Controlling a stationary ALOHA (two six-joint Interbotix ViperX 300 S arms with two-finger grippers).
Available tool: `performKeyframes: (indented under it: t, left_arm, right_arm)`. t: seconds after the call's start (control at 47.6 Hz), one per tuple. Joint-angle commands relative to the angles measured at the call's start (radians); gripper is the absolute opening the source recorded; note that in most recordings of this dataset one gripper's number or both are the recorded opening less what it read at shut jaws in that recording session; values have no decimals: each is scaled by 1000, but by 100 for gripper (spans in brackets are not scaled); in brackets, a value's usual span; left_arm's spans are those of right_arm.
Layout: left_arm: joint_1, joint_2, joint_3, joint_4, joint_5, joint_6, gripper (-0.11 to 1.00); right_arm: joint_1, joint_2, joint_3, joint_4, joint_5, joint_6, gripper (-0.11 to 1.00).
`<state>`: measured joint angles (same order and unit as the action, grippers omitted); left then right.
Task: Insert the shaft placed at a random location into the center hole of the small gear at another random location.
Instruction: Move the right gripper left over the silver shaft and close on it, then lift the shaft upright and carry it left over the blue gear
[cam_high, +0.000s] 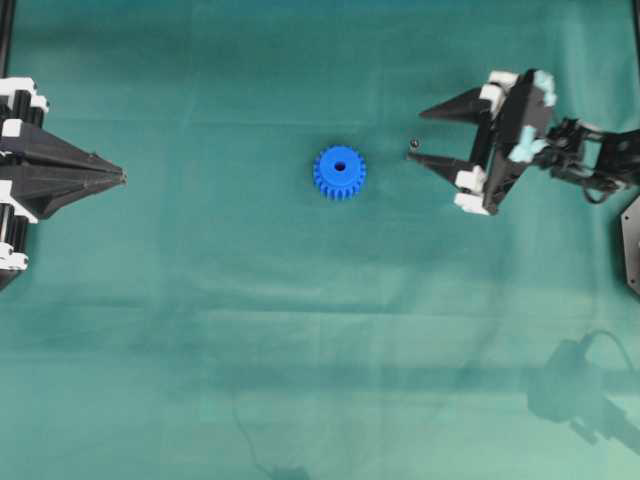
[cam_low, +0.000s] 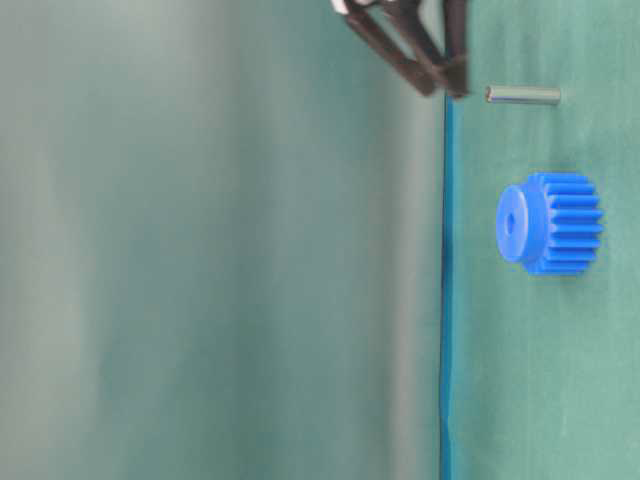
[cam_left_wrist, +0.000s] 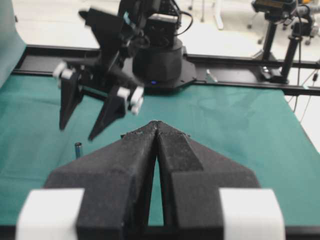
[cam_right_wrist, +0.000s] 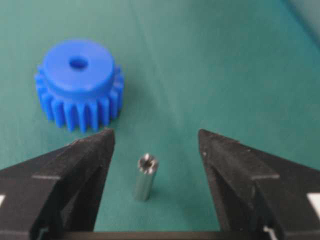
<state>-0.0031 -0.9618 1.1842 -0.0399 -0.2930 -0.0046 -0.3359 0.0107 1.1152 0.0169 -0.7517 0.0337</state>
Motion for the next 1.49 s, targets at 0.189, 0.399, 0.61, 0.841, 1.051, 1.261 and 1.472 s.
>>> performKeyframes:
  t: [0.189, 0.399, 0.61, 0.841, 1.051, 1.261, 1.472]
  left_arm:
    - [-2, 8, -12, -3, -9, -5, -1]
    - [-2, 8, -11, -3, -8, -8, -1]
    - [-2, 8, -9, -3, -6, -8, -1]
    - [-2, 8, -11, -5, -6, -9, -1]
    - [-2, 3, -11, -5, -5, -11, -1]
    - [-2, 2, -12, -6, -5, -11, -1]
    - [-2, 3, -11, -6, -5, -11, -1]
  right_arm:
    - [0, 71, -29, 0, -34, 21, 65]
    - [5, 71, -26, -23, -67, 21, 39]
    - [5, 71, -26, -26, -55, 21, 12]
    - [5, 67, -29, -23, -44, 28, 12]
    - [5, -18, -26, -23, -9, 26, 12]
    - [5, -150, -40, -23, 120, 18, 12]
    - [5, -193, -46, -23, 181, 18, 12]
